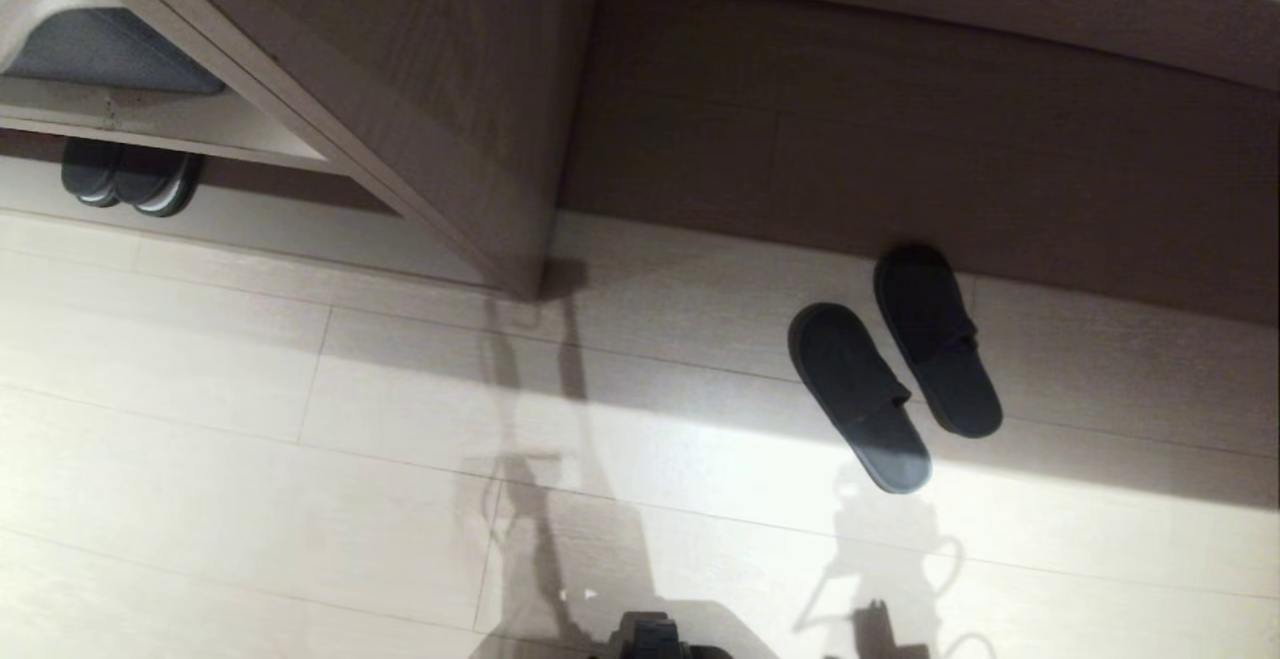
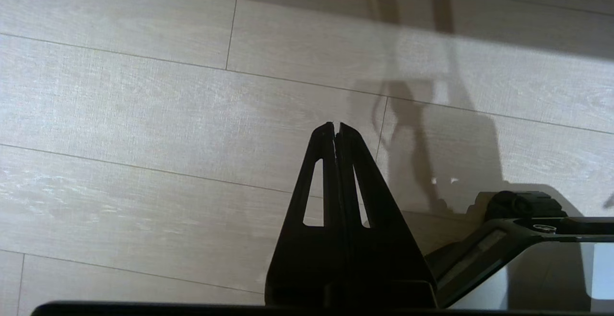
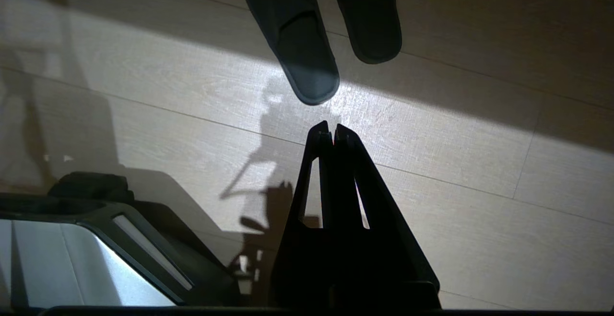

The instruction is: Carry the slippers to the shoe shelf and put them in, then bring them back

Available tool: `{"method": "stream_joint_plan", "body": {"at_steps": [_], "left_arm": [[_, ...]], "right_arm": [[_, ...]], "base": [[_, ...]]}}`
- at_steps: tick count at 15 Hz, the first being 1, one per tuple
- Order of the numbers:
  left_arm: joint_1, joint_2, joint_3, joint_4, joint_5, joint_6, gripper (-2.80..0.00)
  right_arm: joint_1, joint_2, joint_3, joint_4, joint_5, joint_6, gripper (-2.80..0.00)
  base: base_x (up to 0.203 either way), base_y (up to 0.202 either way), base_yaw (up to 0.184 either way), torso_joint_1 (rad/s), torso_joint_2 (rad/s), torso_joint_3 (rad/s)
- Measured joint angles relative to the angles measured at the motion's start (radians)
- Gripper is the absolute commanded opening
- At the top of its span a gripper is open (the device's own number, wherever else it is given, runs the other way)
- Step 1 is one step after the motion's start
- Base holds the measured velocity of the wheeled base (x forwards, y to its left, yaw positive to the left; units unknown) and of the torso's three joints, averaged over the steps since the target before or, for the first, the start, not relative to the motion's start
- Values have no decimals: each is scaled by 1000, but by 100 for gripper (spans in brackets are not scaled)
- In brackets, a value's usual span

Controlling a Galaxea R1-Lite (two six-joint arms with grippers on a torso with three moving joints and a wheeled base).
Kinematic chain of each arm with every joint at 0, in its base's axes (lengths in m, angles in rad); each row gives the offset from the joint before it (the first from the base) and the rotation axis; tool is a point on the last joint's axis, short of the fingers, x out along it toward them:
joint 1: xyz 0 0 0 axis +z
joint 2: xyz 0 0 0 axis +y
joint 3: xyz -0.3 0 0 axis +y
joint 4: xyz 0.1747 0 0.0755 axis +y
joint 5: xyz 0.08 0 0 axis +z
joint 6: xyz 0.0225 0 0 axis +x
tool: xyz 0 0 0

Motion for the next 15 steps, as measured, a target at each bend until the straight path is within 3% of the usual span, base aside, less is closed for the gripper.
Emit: {"method": "stream_joint_plan", "body": {"at_steps": [15], "left_arm": [[0, 0, 0, 0, 0, 0, -280]], "right_arm": [[0, 1, 0, 0, 0, 0, -280]], "base": [[0, 0, 0, 3, 2, 203]]}}
